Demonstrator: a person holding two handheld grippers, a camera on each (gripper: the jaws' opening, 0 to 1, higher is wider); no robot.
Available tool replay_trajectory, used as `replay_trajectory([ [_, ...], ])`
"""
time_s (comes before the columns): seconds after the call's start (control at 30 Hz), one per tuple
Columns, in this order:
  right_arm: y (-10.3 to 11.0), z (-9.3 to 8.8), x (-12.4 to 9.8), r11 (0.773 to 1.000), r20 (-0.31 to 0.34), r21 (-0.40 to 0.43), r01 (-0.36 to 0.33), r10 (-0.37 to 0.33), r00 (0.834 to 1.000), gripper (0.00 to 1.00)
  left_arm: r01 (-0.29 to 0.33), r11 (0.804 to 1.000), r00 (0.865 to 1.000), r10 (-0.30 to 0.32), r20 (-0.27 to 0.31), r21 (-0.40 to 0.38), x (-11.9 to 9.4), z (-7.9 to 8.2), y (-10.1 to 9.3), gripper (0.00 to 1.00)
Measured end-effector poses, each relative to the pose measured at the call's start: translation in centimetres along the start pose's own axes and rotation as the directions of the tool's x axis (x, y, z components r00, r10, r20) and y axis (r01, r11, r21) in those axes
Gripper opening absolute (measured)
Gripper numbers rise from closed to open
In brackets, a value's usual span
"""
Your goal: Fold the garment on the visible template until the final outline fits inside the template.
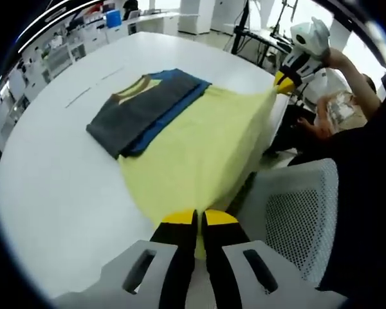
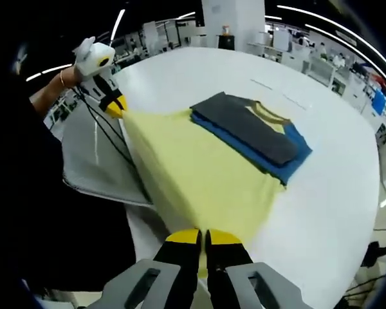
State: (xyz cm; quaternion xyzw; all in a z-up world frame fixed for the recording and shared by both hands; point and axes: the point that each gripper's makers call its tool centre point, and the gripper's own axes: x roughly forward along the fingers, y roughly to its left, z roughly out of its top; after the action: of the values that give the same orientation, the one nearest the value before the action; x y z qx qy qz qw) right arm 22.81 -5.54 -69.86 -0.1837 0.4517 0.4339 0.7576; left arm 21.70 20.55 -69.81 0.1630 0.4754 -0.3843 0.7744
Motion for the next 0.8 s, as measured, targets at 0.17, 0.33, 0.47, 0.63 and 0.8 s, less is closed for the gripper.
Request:
replay_trajectory([
  [0.17,0.4,0.5,-1.0,0.999,-0.010,-0.036,0.006,-0.006,1.000,0.00,-0.009,1.000,1.000,0.009,0.018,0.008,-1.3,0.8,-0.2,0.01],
  [0.33,0.4,1.6,-1.8,0.999,0.008,-0.051,0.018,-0.018,1.000,0.00,-0.036,0.998,0.999,0.036,0.012,0.048,-1.8,1.2,0.4,0.01],
  [0.47,0.1,2.8,-2.6,0.996,0.024,-0.078,0.038,-0.036,0.999,0.00,-0.067,0.996,0.997,0.065,0.032,0.051,-2.5,2.0,1.1,0.01],
  [0.63,-1.0,4.0,-3.2,0.990,0.044,-0.114,0.079,-0.075,0.996,0.00,-0.130,0.988,0.990,0.124,0.075,0.080,-3.4,3.4,2.3,0.01],
  [0.8,-2.3,5.3,-3.7,0.985,0.082,-0.120,0.122,-0.112,0.990,0.00,-0.185,0.979,0.976,0.172,0.135,0.090,-4.2,5.4,3.6,0.01],
])
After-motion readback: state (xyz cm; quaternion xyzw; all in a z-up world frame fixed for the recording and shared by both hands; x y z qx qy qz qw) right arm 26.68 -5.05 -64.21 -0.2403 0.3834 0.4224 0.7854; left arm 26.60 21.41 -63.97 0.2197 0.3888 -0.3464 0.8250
